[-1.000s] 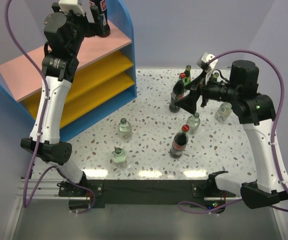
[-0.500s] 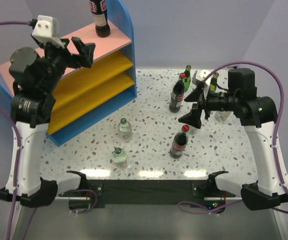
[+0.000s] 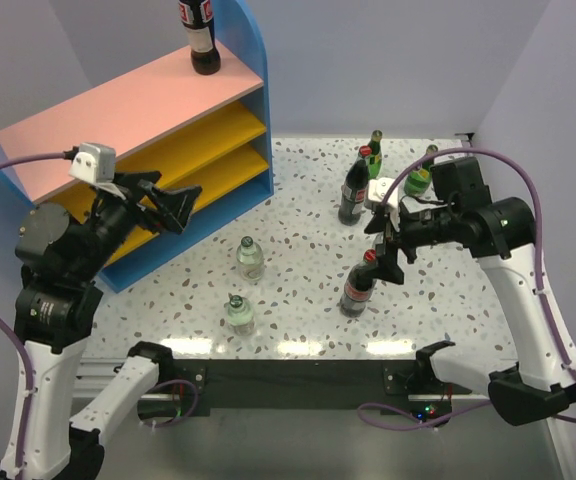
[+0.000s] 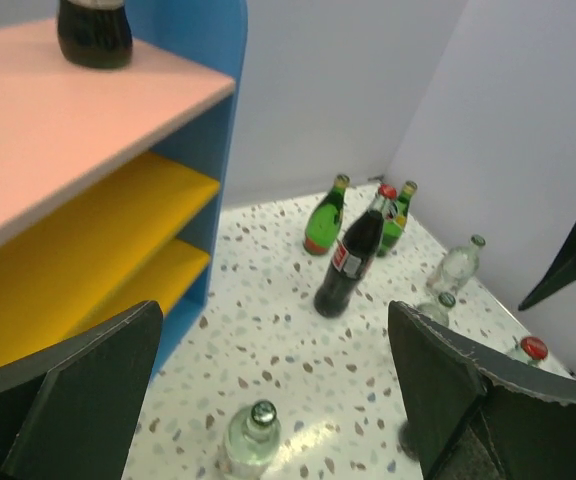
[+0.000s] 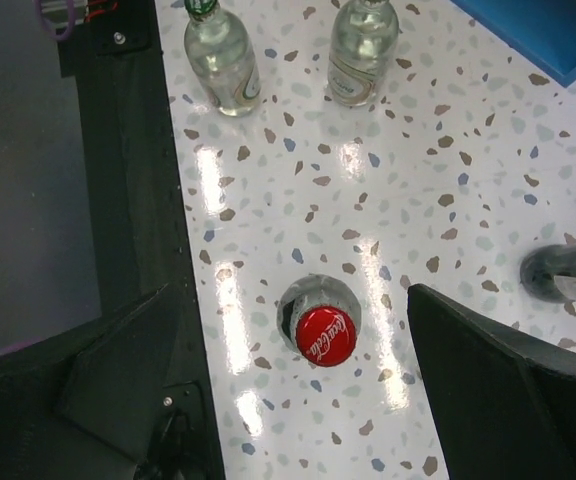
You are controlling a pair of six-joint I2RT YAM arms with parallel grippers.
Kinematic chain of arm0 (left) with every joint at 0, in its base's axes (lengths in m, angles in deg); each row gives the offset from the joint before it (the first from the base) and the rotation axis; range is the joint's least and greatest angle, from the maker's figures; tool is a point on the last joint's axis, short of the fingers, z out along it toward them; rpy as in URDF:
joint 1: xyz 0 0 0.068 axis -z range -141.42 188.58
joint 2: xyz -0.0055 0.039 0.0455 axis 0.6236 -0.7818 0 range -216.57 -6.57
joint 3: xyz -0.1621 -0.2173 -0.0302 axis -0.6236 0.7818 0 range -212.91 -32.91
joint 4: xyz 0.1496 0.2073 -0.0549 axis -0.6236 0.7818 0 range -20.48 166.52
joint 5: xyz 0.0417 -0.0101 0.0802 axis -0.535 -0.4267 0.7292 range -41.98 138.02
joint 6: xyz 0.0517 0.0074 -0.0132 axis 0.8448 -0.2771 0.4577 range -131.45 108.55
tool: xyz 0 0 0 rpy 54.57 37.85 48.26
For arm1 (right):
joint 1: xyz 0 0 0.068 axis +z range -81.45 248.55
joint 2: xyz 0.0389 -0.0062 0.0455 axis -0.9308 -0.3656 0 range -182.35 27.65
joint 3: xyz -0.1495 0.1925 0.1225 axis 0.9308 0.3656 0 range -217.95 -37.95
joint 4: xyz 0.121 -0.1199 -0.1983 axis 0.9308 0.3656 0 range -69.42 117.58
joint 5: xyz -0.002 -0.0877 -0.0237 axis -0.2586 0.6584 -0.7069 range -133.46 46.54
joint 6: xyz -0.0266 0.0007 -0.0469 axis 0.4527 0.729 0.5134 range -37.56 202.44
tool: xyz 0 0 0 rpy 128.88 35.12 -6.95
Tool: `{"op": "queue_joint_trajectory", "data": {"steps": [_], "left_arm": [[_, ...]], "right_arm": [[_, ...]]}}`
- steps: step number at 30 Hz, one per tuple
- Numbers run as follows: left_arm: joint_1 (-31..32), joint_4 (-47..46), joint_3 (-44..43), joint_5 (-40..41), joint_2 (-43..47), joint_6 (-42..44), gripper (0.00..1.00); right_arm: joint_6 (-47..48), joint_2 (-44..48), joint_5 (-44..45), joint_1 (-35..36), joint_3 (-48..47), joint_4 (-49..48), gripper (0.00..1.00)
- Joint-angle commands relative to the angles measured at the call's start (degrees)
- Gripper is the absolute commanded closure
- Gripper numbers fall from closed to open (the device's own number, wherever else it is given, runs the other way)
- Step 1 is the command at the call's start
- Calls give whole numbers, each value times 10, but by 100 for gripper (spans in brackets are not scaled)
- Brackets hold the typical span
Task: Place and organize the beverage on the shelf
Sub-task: Pick up the drink from the center of the board.
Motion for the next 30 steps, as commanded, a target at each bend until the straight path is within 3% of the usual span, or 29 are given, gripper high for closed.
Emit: {"op": "queue_joint_trajectory", "data": {"steps": [1, 12, 19, 30], "left_arm": [[-5, -1, 59, -49, 31, -48, 0], [-4, 66, 175, -74, 83, -49, 0], [-5, 81, 251, -35, 130, -51, 0], [-4, 130, 308, 43, 243, -79, 0]], "right_arm": [[7, 12, 49, 31, 9, -15, 1], [-30, -52, 104, 131, -48, -51, 1], [-84, -127, 158, 219, -79, -104, 1], [-318, -268, 311, 322, -85, -323, 1]]}}
